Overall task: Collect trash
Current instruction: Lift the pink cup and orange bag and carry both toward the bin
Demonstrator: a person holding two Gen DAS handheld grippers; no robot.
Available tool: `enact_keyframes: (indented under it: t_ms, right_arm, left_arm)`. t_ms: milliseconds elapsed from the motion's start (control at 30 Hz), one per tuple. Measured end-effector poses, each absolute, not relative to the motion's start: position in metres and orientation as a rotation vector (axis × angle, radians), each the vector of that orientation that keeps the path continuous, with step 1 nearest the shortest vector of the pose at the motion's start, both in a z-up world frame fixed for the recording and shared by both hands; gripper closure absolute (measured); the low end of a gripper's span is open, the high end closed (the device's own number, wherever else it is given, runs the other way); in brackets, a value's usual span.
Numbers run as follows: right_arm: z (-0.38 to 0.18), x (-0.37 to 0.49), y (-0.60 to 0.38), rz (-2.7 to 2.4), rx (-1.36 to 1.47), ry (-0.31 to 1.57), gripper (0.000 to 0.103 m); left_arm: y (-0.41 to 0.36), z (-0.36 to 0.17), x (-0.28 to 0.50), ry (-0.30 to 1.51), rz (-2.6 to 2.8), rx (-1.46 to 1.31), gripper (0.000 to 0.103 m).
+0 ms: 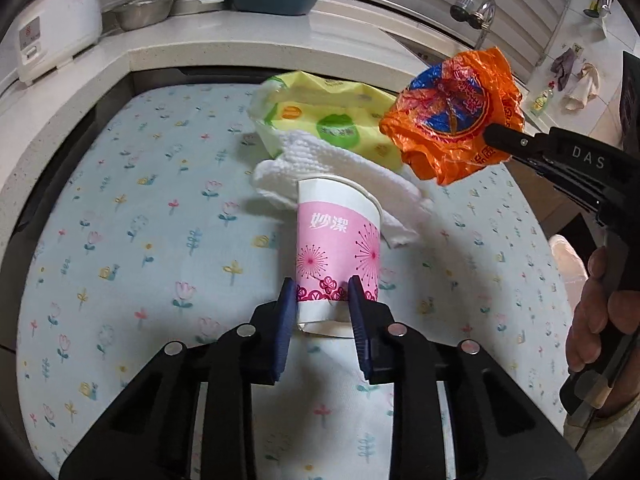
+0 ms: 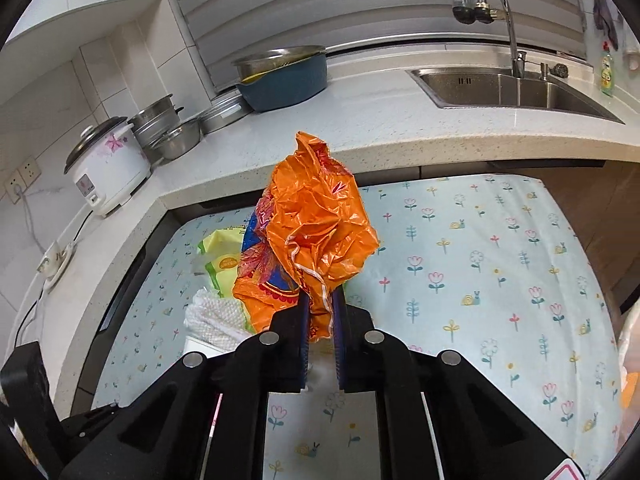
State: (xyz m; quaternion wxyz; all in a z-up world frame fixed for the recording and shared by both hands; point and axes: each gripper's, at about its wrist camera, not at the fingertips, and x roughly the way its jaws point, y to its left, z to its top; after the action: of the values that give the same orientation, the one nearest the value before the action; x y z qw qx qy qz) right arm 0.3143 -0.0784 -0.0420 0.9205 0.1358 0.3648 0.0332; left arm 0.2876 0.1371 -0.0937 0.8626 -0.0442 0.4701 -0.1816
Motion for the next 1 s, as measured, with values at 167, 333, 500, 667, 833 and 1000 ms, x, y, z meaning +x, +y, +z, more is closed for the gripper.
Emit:
enact_keyframes:
  t_ms: [167, 333, 500, 667, 833, 1000]
  right_arm:
    - [-0.036, 0.293, -0.101, 0.040, 0.297, 0.739, 0.093]
    - [-0.040, 0.280, -0.120, 0.016, 0.313, 0.745, 0.093]
    - [-0.045, 0.276, -0.127, 0.007, 0.319, 0.755, 0.093]
    - [-0.047, 0.269, -0.134, 0.002, 0.321, 0.757, 0.093]
    - [-0.044, 0.259, -0.142, -0.002, 0.331, 0.746, 0.093]
    - [-0.035, 0.243, -0.156, -0.015, 0.340, 0.723, 0.093]
  left_arm:
    - [0.120, -0.102, 0.286, 1.016, -0.361, -0.090, 0.050]
    - [0.110, -0.106, 0.294, 1.008, -0.295, -0.122, 0.026]
    - [0.095, -0.116, 0.310, 1.047, -0.272, -0.141, 0.029]
    - [0.077, -0.111, 0.300, 1.029, -0.308, -0.073, 0.032]
    - [0.064, -0.097, 0.286, 1.000, -0.320, -0.066, 0.033]
    - [0.048, -0.080, 0.275, 0.960, -0.361, -0.056, 0.033]
